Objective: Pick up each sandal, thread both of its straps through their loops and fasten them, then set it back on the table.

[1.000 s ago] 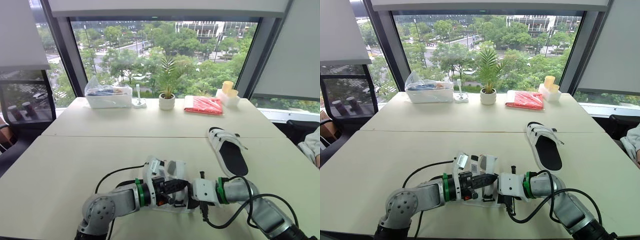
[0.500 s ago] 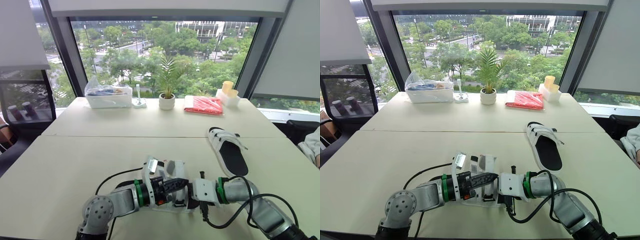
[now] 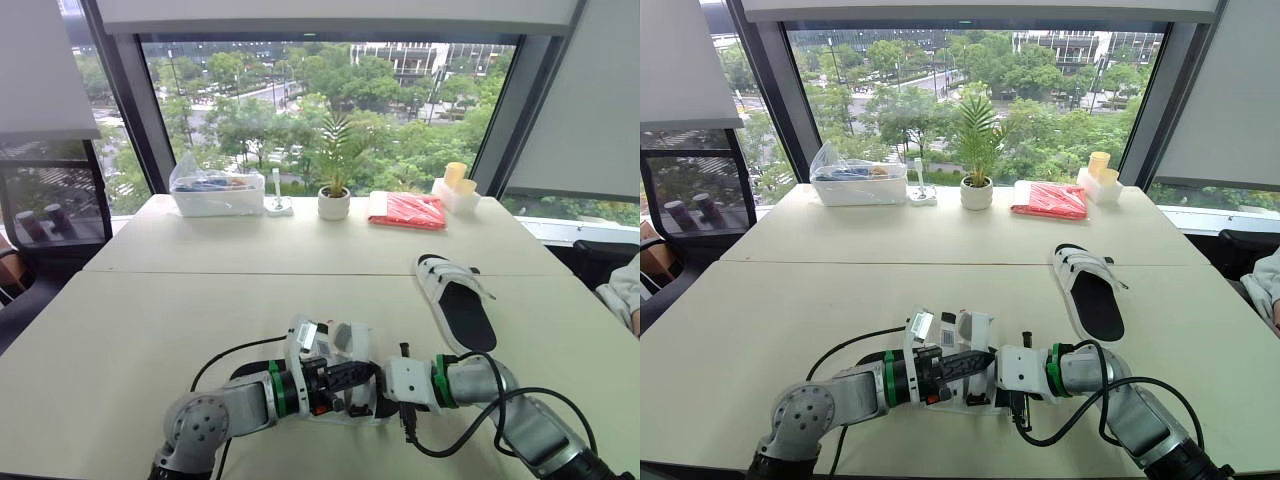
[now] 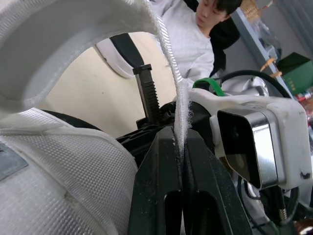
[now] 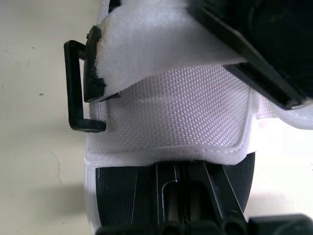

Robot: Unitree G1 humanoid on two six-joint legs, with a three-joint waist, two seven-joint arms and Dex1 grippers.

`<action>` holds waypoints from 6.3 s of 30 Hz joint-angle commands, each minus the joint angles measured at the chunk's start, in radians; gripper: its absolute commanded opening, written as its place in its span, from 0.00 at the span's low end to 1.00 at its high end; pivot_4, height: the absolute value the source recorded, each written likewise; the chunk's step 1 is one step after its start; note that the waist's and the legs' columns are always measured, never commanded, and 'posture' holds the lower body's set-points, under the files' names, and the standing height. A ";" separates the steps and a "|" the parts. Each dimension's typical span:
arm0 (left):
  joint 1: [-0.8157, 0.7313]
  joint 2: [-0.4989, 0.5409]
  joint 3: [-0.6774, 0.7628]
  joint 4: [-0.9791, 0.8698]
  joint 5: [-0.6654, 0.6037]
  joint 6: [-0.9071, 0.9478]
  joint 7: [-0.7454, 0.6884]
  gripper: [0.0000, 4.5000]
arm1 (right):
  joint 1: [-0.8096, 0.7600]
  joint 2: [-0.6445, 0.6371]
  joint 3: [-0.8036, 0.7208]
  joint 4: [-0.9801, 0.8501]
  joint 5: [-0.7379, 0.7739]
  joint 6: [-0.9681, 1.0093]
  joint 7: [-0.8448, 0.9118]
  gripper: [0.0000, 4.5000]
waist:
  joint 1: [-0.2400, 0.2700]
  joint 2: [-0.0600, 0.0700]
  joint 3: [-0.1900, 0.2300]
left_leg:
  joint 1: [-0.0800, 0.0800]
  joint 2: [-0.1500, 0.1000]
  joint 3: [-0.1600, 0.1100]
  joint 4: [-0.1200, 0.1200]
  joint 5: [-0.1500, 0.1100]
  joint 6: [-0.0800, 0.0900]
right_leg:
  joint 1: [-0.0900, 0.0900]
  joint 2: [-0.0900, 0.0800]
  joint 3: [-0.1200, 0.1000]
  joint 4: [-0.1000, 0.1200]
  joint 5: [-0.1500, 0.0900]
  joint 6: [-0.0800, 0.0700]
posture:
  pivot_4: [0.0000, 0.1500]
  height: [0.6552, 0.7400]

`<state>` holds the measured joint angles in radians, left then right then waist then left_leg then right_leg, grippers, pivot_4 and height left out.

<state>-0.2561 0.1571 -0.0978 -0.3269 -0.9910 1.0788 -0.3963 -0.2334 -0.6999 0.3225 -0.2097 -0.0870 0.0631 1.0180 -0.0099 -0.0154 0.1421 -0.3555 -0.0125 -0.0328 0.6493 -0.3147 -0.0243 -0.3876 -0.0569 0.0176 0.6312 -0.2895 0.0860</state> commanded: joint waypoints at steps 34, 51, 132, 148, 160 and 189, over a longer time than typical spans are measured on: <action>-0.036 0.135 -0.292 0.266 0.582 -0.817 -0.623 0.01 | 0.024 -0.015 0.082 0.082 -0.043 0.026 0.053 0.00 | 0.002 0.000 -0.001 | 0.000 0.000 0.000 -0.001 -0.002 0.003 | 0.000 -0.003 0.000 -0.001 -0.002 -0.005 | 1.00 1.00; -0.047 0.215 -0.345 0.353 0.706 -0.945 -0.769 0.01 | 0.008 -0.006 0.081 0.111 -0.049 0.016 0.040 0.00 | -0.001 0.001 -0.004 | 0.000 0.001 0.000 -0.002 -0.002 0.004 | 0.000 -0.003 0.000 -0.001 -0.002 -0.005 | 1.00 1.00; 0.048 0.492 -0.276 -0.012 0.437 -0.410 -0.905 0.02 | -0.003 0.016 0.089 0.148 -0.055 -0.006 0.032 0.00 | -0.007 0.000 -0.003 | -0.001 0.003 0.001 -0.003 -0.002 0.005 | -0.003 -0.003 -0.002 -0.002 -0.001 -0.009 | 1.00 1.00; -0.014 0.391 -0.178 0.139 0.517 -0.865 -0.923 0.02 | -0.020 0.031 0.100 0.178 -0.063 -0.031 0.038 0.00 | -0.007 0.000 -0.003 | 0.000 0.004 0.002 -0.005 -0.002 0.005 | -0.003 -0.003 -0.002 -0.001 -0.002 -0.011 | 1.00 1.00; -0.274 0.358 -0.114 0.397 0.384 -0.614 -1.042 0.02 | -0.030 0.038 0.098 0.195 -0.073 -0.042 0.028 0.00 | -0.011 -0.002 -0.002 | -0.001 0.004 0.002 -0.003 -0.001 0.005 | -0.004 -0.003 -0.004 0.000 -0.002 -0.010 | 1.00 1.00; -0.485 0.139 -0.016 0.542 0.368 -0.201 -0.741 0.02 | -0.047 0.039 0.097 0.222 -0.078 -0.052 0.006 0.00 | -0.003 -0.003 -0.001 | -0.001 0.004 0.001 0.002 -0.001 0.004 | -0.002 -0.001 -0.005 0.001 0.002 -0.006 | 1.00 1.00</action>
<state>-0.7122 0.3069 -0.1815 0.2733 -0.5795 0.8890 -1.1620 -0.3141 -0.6589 0.3485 -0.0811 -0.0928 -0.0226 1.0155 -0.0129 -0.0183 0.1414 -0.3563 -0.0081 -0.0314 0.6509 -0.3159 -0.0199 -0.3897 -0.0582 0.0126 0.6324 -0.2878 0.0796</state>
